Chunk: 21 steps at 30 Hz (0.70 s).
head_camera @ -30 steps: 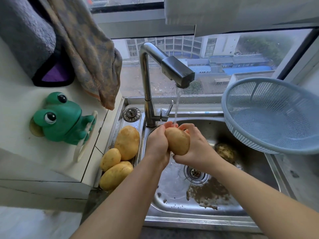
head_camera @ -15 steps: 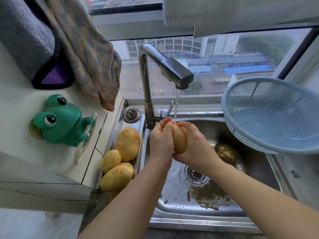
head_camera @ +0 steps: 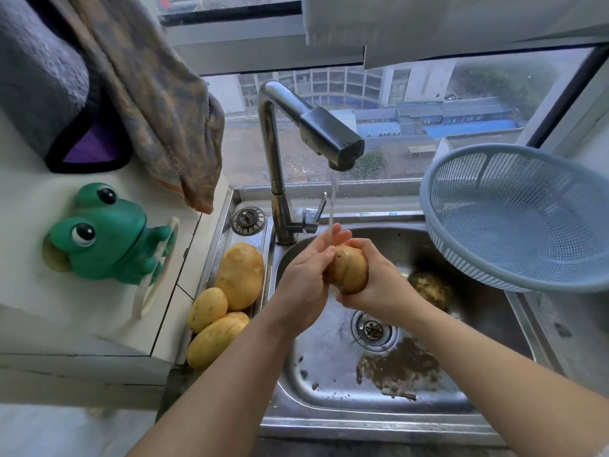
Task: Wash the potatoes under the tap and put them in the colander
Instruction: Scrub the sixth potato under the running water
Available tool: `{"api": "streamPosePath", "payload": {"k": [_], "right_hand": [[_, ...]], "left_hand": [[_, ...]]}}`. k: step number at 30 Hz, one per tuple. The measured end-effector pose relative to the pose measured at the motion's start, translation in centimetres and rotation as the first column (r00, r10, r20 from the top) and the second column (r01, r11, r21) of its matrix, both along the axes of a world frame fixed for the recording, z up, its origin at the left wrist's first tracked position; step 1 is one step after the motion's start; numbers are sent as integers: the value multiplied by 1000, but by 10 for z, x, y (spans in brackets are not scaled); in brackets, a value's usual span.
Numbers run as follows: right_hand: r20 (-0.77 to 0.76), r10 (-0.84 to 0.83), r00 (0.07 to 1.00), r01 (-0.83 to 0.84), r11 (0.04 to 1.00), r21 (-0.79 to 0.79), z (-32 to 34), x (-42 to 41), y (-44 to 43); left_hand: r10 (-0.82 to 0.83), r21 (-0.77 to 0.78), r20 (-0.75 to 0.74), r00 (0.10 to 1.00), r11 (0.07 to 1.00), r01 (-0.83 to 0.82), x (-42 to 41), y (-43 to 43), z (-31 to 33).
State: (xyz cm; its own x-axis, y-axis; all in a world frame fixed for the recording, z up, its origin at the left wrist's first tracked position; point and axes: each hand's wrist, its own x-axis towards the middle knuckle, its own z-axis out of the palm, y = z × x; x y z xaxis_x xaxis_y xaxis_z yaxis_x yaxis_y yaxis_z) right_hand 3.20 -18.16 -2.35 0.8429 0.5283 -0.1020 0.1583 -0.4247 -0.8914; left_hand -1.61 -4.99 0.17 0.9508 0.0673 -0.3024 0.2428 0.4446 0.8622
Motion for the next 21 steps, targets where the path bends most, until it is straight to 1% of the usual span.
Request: {"api": "streamPosePath", "payload": {"k": [5, 8, 10, 12, 13, 15, 17, 19, 21], "right_hand": [[-54, 49, 997, -50, 999, -15, 3, 6, 5], [-39, 39, 998, -39, 999, 3, 6, 9, 8], [14, 15, 1000, -15, 1000, -6, 9, 10, 12], [49, 10, 999, -9, 1000, -23, 10, 12, 14], [50, 12, 999, -10, 999, -32, 10, 13, 15], [41, 17, 999, -15, 999, -51, 9, 15, 14], [3, 20, 1000, -20, 999, -37, 8, 17, 12], [-26, 43, 999, -44, 999, -27, 9, 18, 9], [-21, 77, 997, -78, 996, -46, 9, 18, 9]], "left_hand": [[-179, 61, 14, 984, 982, 177, 0, 22, 3], [-246, 123, 8, 969, 962, 243, 5, 30, 7], [-226, 191, -15, 974, 956, 224, 10, 29, 10], [-159, 260, -56, 986, 951, 169, 16, 24, 12], [-125, 268, -72, 989, 953, 140, 18, 21, 12], [-97, 227, -89, 991, 967, 115, 20, 22, 9], [-183, 107, -63, 981, 976, 189, 18, 28, 8], [-282, -17, -4, 960, 959, 281, 14, 37, 6], [-307, -58, 14, 952, 950, 307, 12, 43, 5]]}}
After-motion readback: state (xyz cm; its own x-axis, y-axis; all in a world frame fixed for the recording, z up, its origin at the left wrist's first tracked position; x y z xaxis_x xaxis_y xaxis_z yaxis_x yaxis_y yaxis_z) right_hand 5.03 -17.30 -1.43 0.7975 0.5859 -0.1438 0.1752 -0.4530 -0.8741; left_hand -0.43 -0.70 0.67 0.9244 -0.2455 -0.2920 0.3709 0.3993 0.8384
